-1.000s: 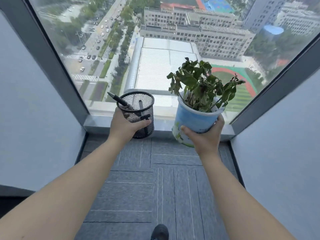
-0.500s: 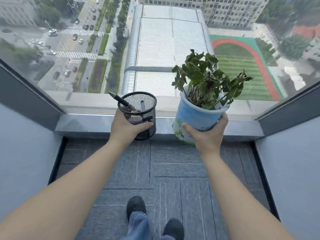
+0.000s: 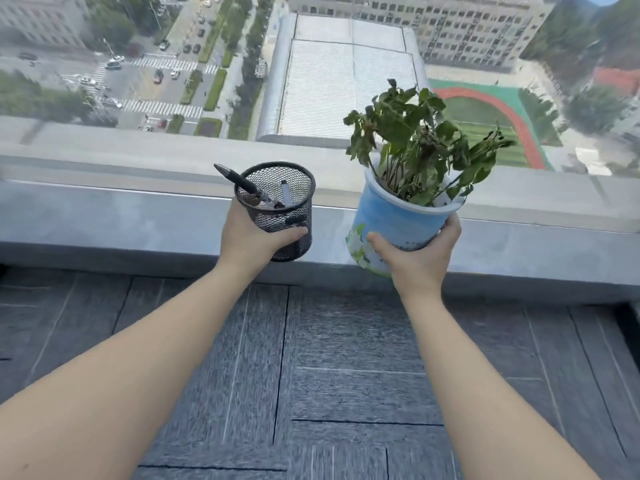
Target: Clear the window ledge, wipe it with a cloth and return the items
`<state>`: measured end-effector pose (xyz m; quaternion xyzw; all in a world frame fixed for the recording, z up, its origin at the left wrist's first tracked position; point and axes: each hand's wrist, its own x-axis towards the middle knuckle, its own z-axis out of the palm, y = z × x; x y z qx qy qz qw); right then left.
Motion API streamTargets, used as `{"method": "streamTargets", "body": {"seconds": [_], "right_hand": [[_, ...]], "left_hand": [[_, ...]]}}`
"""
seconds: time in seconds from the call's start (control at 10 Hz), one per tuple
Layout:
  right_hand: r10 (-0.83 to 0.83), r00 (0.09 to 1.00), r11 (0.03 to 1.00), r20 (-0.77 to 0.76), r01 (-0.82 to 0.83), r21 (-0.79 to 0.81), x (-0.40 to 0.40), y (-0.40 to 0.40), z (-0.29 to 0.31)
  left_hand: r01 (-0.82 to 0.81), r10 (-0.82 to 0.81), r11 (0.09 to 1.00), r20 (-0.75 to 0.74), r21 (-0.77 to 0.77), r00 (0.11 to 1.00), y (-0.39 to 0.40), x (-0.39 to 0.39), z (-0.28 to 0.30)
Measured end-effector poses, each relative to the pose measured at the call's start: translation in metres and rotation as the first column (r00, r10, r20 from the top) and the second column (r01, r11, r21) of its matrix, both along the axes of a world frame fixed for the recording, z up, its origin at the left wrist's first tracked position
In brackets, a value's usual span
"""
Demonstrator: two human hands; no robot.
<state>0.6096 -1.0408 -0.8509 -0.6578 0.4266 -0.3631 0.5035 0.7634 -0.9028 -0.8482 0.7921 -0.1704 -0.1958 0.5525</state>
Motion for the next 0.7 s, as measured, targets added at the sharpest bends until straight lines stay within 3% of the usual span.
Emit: {"method": "streamTargets", "body": {"seconds": [0.2, 0.5, 0.7], "right_hand": [[0.010, 1.000, 1.000, -0.027, -0.010, -0.007, 0.020, -0.016, -0.062], [0.066, 0.993, 0.996, -0.101, -0.060, 0.067, 0.028, -0.025, -0.076], [0.109, 0.981, 0.986, -0.159, -0.087, 0.141, 0.029, -0.026, -0.075]], "left_hand": [[-0.007, 0.004, 0.998, 0.050, 0.067, 0.999, -0.021, 0.010, -0.058], [-0.010, 0.005, 0.998, 0.073, 0.060, 0.997, -0.035, 0.012, -0.069], [0.005, -0.006, 0.998, 0.006, 0.057, 1.000, -0.036, 0.012, -0.076]]}}
